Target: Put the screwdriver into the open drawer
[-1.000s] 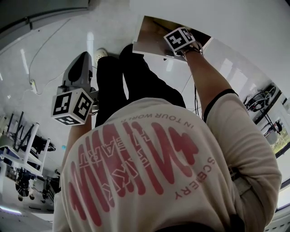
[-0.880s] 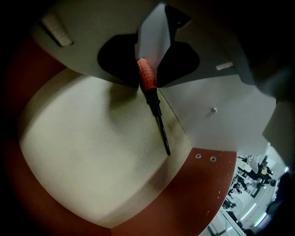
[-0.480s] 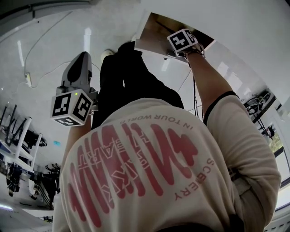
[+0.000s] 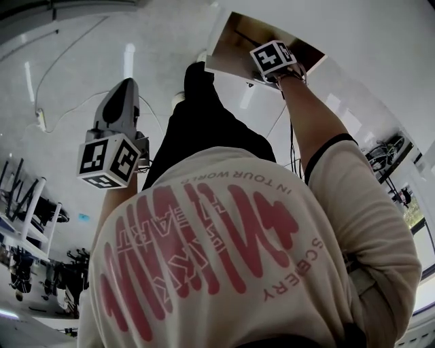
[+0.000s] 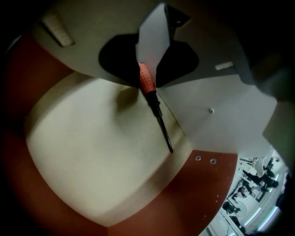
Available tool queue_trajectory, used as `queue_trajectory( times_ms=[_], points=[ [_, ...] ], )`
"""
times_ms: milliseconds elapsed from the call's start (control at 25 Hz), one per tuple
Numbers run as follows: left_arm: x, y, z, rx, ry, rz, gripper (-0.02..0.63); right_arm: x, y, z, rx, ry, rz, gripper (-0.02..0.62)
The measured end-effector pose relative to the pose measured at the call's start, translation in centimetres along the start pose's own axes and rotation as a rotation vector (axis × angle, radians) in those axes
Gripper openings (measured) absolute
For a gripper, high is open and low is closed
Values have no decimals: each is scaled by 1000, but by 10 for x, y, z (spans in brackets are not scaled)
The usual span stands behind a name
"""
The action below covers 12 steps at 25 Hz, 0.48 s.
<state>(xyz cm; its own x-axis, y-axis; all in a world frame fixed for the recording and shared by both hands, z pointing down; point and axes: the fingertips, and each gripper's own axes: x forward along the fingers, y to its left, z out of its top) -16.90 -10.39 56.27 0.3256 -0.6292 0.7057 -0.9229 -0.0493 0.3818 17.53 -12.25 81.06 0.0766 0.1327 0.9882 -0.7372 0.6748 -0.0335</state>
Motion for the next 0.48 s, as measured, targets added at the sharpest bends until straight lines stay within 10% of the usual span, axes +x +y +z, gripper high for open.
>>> queue_trajectory(
  times_ms=[480],
  points=[
    [-52,15,-16,13,-34,18,3,-22,-4,-21,219,8,-38,130]
  ],
)
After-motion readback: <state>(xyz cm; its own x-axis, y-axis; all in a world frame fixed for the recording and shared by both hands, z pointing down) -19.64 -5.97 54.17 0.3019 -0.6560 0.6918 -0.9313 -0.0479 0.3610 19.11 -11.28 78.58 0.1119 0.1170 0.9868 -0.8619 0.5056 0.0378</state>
